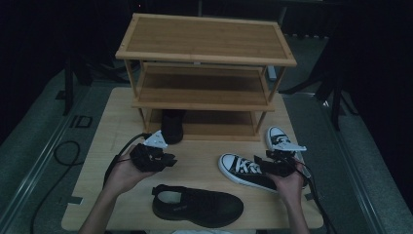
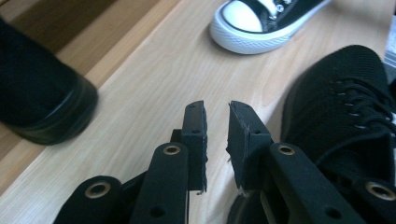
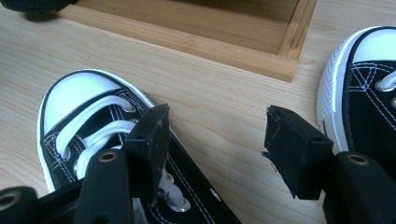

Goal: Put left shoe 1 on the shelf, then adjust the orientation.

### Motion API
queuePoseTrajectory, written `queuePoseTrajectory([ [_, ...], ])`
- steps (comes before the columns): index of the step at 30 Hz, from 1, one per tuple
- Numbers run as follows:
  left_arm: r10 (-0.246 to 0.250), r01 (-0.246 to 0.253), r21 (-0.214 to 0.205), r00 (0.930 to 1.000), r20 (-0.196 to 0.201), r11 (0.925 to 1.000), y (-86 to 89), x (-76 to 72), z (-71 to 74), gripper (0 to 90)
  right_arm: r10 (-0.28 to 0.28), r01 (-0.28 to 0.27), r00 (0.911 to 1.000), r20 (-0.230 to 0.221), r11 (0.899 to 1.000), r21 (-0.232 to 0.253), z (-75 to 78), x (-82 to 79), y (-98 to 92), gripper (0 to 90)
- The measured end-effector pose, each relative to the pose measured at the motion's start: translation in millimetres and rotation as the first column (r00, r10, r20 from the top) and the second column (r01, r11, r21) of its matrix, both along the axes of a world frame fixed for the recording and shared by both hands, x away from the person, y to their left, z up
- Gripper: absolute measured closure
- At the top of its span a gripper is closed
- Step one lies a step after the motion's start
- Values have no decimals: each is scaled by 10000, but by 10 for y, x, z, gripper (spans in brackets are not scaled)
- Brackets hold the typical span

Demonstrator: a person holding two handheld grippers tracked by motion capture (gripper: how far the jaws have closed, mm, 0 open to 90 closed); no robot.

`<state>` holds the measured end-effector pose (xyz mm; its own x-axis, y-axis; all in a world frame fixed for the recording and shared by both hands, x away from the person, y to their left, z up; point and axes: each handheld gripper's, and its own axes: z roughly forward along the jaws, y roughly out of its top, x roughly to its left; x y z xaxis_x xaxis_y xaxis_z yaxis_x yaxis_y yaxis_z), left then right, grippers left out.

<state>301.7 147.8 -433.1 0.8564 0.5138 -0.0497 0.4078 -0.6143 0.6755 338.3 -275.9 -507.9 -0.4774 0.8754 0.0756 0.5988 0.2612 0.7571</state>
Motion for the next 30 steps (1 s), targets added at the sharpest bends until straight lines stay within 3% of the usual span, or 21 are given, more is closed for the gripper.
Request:
queuePoseTrajectory([
  [15,-665,665,74,9977,-108,9978,-142,-114,4,772,27,-27,10000,-10,10000,-20,1,4,1,402],
  [30,-1450,1472,384,9879,-542,9884,-281,-246,-34,766,22,-22,10000,-11,10000,-3,-1,2,2,402],
])
